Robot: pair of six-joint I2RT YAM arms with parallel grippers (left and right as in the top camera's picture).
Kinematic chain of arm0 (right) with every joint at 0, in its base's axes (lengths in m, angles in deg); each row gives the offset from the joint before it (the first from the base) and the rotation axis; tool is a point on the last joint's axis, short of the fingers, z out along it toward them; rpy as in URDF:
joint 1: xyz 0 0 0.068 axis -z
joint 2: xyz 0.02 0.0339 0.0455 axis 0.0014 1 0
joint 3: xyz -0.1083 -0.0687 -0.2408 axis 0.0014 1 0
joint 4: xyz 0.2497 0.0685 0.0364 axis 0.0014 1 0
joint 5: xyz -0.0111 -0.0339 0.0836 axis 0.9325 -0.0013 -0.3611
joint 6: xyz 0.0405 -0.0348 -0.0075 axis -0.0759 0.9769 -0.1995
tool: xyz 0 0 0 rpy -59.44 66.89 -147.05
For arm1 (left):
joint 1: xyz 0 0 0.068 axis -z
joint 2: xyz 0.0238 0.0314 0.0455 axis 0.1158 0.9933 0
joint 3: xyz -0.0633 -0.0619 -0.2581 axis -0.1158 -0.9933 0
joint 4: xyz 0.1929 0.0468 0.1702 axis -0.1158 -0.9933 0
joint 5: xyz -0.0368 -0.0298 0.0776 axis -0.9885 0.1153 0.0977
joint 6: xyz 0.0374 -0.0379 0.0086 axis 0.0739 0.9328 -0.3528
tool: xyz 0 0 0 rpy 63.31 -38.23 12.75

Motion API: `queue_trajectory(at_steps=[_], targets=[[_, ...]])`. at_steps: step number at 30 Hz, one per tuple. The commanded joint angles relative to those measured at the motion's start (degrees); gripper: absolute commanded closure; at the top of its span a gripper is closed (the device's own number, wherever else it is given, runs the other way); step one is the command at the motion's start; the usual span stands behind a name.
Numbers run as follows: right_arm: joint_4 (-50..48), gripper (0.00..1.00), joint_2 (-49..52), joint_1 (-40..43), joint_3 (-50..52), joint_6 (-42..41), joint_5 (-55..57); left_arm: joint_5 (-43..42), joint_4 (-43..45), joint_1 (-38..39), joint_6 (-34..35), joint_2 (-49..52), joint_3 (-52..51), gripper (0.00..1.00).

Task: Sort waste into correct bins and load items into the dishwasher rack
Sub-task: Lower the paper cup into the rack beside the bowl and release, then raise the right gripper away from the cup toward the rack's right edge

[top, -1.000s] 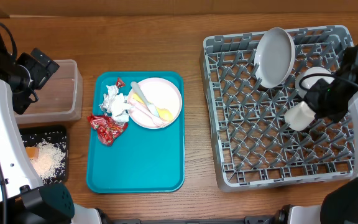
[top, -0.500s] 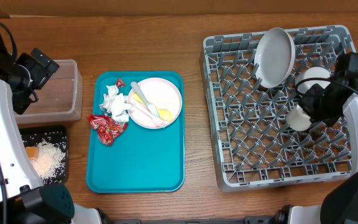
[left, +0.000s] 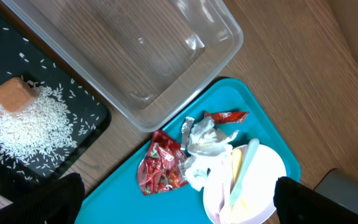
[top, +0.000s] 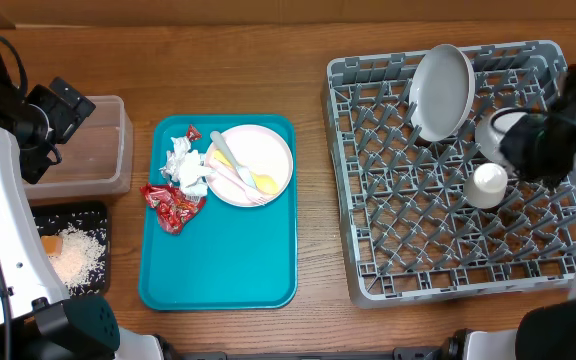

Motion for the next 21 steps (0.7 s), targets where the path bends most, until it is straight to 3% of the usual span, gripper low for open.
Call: queue_trajectory(at_steps=[1,6,14,21], targets=[[1.99,0.85,-1.9,0.42,-5.66,0.2,4.9,-0.02,0.02,0.02,0.31,0.17,0.79,0.0],[1.92,0.85,-1.27,0.42,-2.78,0.13,6.64,-0.02,0.02,0.02,0.33,0.17,0.79,0.0],[-9.33,0.86,-0.15,0.42,11.61,-0.31,3.87,-0.02,0.02,0.02,0.31,0.17,0.79,0.0],[-14.91,0.86,-0.02,0.79,14.97,-0.33,5.66,-0.02,0.02,0.02,0.31,0.17,0.79,0.0]])
